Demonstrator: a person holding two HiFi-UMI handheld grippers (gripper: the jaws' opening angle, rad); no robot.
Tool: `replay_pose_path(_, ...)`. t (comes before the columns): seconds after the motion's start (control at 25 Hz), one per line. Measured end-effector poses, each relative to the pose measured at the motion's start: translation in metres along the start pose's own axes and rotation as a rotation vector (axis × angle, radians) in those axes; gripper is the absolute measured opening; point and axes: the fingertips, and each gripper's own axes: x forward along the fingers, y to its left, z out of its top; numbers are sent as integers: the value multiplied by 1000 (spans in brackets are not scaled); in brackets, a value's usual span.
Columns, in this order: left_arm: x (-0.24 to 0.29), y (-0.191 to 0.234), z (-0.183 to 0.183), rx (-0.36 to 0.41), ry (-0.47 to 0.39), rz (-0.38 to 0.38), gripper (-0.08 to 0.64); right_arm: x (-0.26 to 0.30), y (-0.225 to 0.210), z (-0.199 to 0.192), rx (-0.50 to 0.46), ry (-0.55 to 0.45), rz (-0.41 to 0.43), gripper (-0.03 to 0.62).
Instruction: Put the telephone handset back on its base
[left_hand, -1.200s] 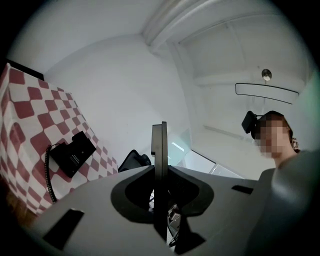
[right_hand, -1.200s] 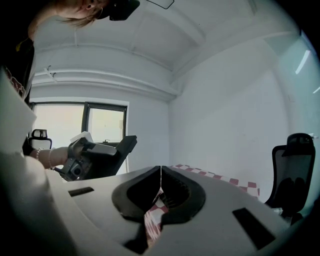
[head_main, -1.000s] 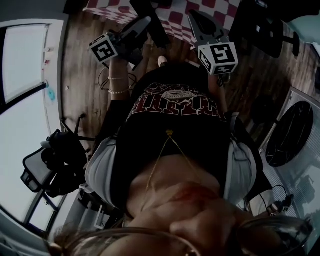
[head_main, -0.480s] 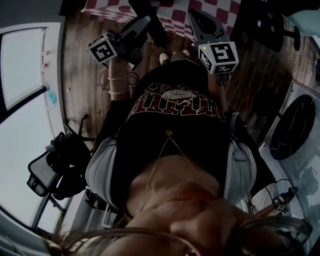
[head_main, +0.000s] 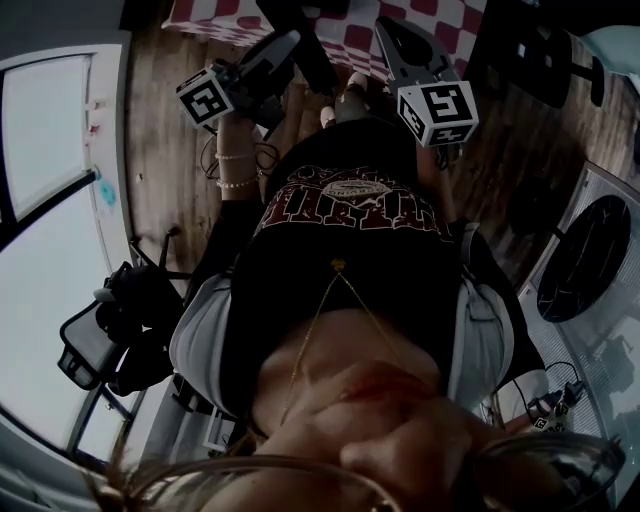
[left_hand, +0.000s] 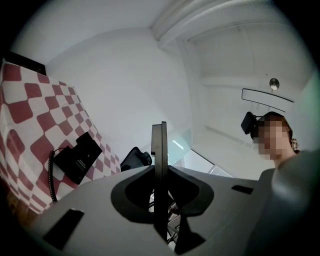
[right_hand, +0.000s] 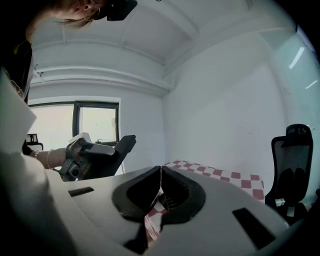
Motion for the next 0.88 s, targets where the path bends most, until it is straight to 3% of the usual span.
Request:
replay_pose_path(0.6,55,37,48,-12,39,10,81,67,-54,22,-2,2,28,20)
replay_pose_path(0.88,70,27,60,19,53,-9,81,71,-64,40,-10,-22,33,20)
